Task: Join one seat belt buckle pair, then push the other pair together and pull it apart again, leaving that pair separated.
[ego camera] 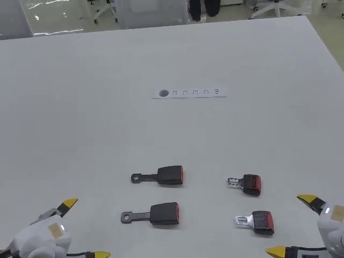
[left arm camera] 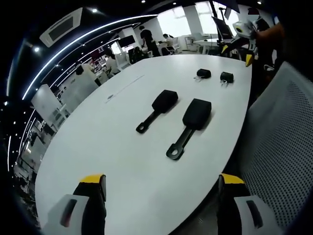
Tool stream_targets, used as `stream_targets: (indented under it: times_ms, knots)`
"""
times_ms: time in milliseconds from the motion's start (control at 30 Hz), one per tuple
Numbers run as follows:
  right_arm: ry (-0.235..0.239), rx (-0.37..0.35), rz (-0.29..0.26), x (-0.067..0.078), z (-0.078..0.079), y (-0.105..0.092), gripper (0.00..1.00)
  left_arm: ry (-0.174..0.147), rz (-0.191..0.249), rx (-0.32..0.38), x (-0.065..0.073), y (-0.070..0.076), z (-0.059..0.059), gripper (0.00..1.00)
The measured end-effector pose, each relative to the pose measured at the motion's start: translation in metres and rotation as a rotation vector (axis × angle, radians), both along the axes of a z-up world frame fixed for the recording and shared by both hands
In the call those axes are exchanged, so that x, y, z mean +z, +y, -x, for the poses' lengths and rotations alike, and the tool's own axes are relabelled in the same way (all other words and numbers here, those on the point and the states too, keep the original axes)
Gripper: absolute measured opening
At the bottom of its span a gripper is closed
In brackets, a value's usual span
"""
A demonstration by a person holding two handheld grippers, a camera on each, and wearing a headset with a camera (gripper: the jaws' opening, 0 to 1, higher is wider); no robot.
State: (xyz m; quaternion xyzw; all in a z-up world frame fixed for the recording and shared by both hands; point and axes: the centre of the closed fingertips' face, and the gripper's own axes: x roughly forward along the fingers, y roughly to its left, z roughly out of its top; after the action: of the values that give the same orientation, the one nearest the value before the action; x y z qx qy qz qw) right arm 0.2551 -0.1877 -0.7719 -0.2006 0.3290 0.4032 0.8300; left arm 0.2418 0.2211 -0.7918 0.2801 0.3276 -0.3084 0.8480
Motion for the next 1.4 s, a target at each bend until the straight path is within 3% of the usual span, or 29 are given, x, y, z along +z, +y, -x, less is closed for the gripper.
stream_targets:
  times_ms: [33, 167, 267, 300, 333, 367, 633, 667, 733, 767, 800, 867, 1000, 1067, 1333, 1400]
  knots:
    - [0.001, 0.000, -0.001, 0.000, 0.000, 0.000, 0.85, 0.014, -0.006, 0.002, -0.002, 0.000, 0.000, 0.99]
    - [0.003, 0.027, 0.014, -0.001, 0.004, 0.006, 0.82, 0.005, -0.033, -0.014, -0.001, -0.002, -0.005, 1.00]
    - [0.010, 0.046, 0.038, -0.003, 0.006, 0.007, 0.76, 0.019, -0.027, -0.019, 0.000, -0.008, -0.007, 1.00]
    - [0.020, 0.050, 0.040, -0.004, 0.007, 0.007, 0.74, 0.028, -0.031, -0.030, -0.001, -0.010, -0.007, 0.98]
    - [0.024, 0.055, 0.037, -0.004, 0.008, 0.008, 0.71, 0.062, -0.036, -0.045, -0.005, -0.015, -0.003, 0.95]
    - [0.031, 0.061, 0.034, -0.005, 0.010, 0.009, 0.68, 0.074, -0.040, -0.053, -0.006, -0.017, -0.002, 0.91]
    - [0.042, 0.107, 0.055, -0.007, 0.008, 0.016, 0.62, 0.088, -0.053, -0.141, -0.008, -0.047, -0.008, 0.83]
    - [0.044, 0.115, 0.057, -0.008, 0.008, 0.017, 0.62, 0.095, -0.052, -0.149, -0.008, -0.051, -0.010, 0.82]
    - [0.048, 0.145, 0.073, -0.011, 0.008, 0.019, 0.61, 0.147, -0.047, -0.170, -0.012, -0.059, -0.008, 0.78]
    - [0.048, 0.151, 0.077, -0.012, 0.008, 0.020, 0.61, 0.158, -0.073, -0.197, -0.014, -0.061, -0.008, 0.76]
    - [0.051, 0.163, 0.083, -0.013, 0.008, 0.021, 0.61, 0.143, -0.104, -0.225, -0.015, -0.062, -0.011, 0.74]
    - [0.054, 0.179, 0.090, -0.015, 0.008, 0.022, 0.60, 0.136, -0.122, -0.249, -0.017, -0.067, -0.015, 0.72]
    - [0.069, 0.220, 0.116, -0.022, 0.007, 0.024, 0.57, 0.128, -0.109, -0.249, -0.016, -0.079, -0.028, 0.66]
    - [0.065, 0.242, 0.132, -0.025, 0.006, 0.024, 0.58, 0.110, -0.164, -0.291, -0.016, -0.082, -0.035, 0.63]
    - [0.079, 0.329, 0.161, -0.032, -0.001, 0.029, 0.54, 0.132, -0.169, -0.343, -0.014, -0.108, -0.054, 0.55]
    - [0.069, 0.355, 0.174, -0.033, -0.004, 0.032, 0.54, 0.168, -0.159, -0.364, -0.018, -0.115, -0.054, 0.54]
